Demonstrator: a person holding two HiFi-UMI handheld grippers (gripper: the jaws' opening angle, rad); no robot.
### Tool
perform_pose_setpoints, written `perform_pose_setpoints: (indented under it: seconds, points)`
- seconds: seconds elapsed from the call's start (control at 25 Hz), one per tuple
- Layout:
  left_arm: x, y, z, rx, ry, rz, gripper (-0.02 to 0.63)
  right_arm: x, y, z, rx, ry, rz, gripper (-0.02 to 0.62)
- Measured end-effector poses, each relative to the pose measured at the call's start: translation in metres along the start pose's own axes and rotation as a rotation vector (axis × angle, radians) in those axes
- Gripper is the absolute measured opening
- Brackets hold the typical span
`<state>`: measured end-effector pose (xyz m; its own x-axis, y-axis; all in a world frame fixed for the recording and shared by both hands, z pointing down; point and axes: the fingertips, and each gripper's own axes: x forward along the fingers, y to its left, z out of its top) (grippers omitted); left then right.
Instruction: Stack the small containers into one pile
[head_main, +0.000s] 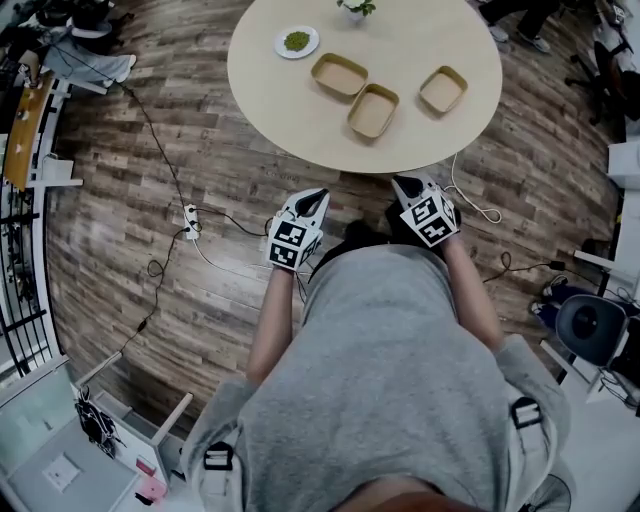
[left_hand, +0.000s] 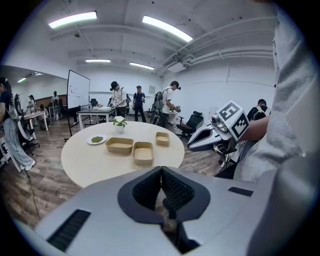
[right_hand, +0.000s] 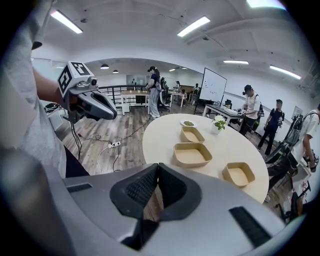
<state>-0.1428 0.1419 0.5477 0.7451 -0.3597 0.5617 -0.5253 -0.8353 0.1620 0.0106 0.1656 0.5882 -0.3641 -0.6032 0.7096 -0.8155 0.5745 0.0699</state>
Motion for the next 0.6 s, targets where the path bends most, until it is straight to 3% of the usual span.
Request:
perform_pose_setpoints:
  seconds: [0.28,0.6]
  points:
    - [0.031,0.014,0.022,-0.036,0.009,0.025,0.018,0.015,-0.043,0.014,-0.025,-0.005,0.032,0.006]
    - [0.094,0.02,0.067,-0.058,-0.002,0.058,0.018,0.026,-0.119,0.001,-0.043,0.019,0.075,0.006]
